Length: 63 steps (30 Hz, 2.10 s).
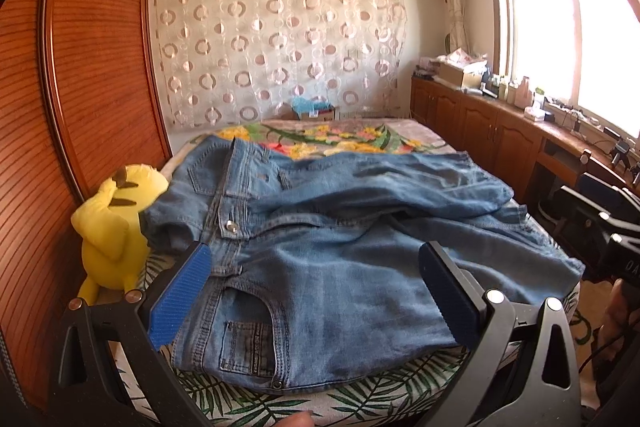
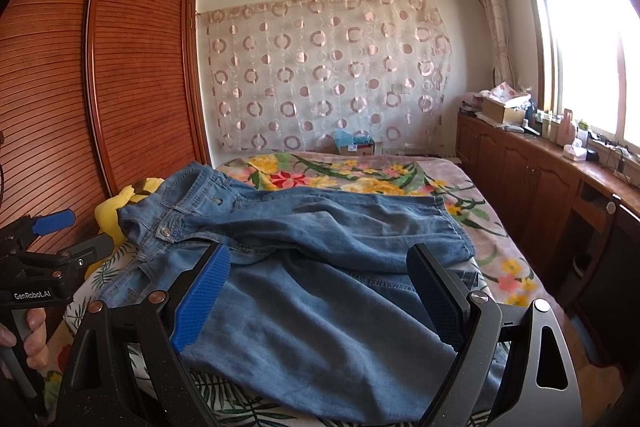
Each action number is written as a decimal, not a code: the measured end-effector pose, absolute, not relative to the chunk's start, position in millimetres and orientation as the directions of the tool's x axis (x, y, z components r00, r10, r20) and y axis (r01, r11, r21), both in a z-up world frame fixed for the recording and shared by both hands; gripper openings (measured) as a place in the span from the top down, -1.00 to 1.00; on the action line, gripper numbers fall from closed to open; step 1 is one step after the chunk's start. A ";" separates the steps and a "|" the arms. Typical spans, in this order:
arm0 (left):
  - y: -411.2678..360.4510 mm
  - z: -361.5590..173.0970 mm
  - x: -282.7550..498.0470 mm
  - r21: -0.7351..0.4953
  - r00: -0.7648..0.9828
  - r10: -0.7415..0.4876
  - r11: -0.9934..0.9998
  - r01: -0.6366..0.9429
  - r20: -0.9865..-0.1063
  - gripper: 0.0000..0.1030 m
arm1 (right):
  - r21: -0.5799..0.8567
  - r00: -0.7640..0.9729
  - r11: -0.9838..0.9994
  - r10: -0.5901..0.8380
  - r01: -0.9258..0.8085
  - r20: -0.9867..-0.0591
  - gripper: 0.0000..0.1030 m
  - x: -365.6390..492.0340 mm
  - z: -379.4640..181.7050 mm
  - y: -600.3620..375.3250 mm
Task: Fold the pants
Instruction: 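Lower both open tools toward the jeans' leg hems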
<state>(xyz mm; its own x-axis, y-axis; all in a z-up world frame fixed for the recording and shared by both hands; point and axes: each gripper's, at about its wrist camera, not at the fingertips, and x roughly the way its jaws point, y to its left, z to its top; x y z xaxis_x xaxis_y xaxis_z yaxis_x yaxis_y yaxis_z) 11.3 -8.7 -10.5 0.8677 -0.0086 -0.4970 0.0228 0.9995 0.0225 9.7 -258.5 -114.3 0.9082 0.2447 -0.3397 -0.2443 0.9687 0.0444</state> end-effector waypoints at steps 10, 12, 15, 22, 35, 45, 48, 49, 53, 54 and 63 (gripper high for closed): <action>6.9 -44.0 22.7 0.008 0.832 -0.026 0.999 0.036 -0.555 -1.00 | 0.051 0.894 0.973 0.227 -0.225 -0.386 -0.76 23.6 -122.1 -265.2; 10.4 -48.3 25.3 0.006 0.825 -0.026 0.999 0.035 -0.564 -1.00 | 0.052 0.892 0.973 0.225 -0.223 -0.392 -0.76 24.5 -122.8 -267.1; 15.5 -56.0 28.2 0.004 0.819 -0.030 0.999 0.040 -0.574 -1.00 | 0.045 0.889 0.975 0.217 -0.217 -0.403 -0.76 26.5 -125.9 -268.2; 30.2 -79.2 39.6 0.001 0.783 -0.021 1.000 0.028 -0.622 -1.00 | 0.030 0.869 0.982 0.179 -0.186 -0.462 -0.75 34.6 -135.5 -274.5; 75.8 -111.4 38.9 0.022 0.726 0.040 0.999 -0.034 -0.686 -1.00 | 0.005 0.820 0.995 0.087 -0.101 -0.566 -0.73 38.1 -127.1 -280.6; 113.6 -127.9 33.1 0.035 0.698 0.093 0.995 -0.096 -0.710 -0.95 | -0.002 0.811 0.997 0.062 -0.077 -0.582 -0.66 35.1 -119.4 -275.1; 124.1 -132.5 28.7 0.014 0.692 0.089 0.993 -0.113 -0.716 -0.87 | -0.006 0.812 0.997 0.055 -0.072 -0.581 -0.66 33.1 -120.7 -274.8; 127.4 -133.7 26.8 0.006 0.693 0.085 0.993 -0.115 -0.716 -0.79 | -0.010 0.810 0.998 0.051 -0.070 -0.585 -0.66 31.9 -120.9 -274.8; 136.2 -137.3 23.5 -0.016 0.685 0.066 0.994 -0.112 -0.726 -0.59 | -0.027 0.803 0.998 0.035 -0.063 -0.595 -0.66 28.7 -124.7 -282.0; 138.1 -138.2 22.8 -0.025 0.684 0.057 0.994 -0.110 -0.728 -0.54 | -0.028 0.801 0.998 0.031 -0.060 -0.598 -0.66 31.0 -124.5 -285.4; 141.1 -148.1 23.9 -0.031 0.663 0.049 0.994 -0.108 -0.747 -0.51 | -0.049 0.778 0.998 -0.004 -0.034 -0.628 -0.58 13.9 -121.2 -301.4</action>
<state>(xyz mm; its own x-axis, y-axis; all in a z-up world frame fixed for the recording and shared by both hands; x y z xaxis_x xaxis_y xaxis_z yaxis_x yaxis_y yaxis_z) 23.9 141.1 -148.1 0.6629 0.0487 -0.7471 -0.1079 0.9937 -0.0310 13.9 -301.4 -121.2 0.7780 -0.0043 -0.6282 -0.0338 0.9982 -0.0487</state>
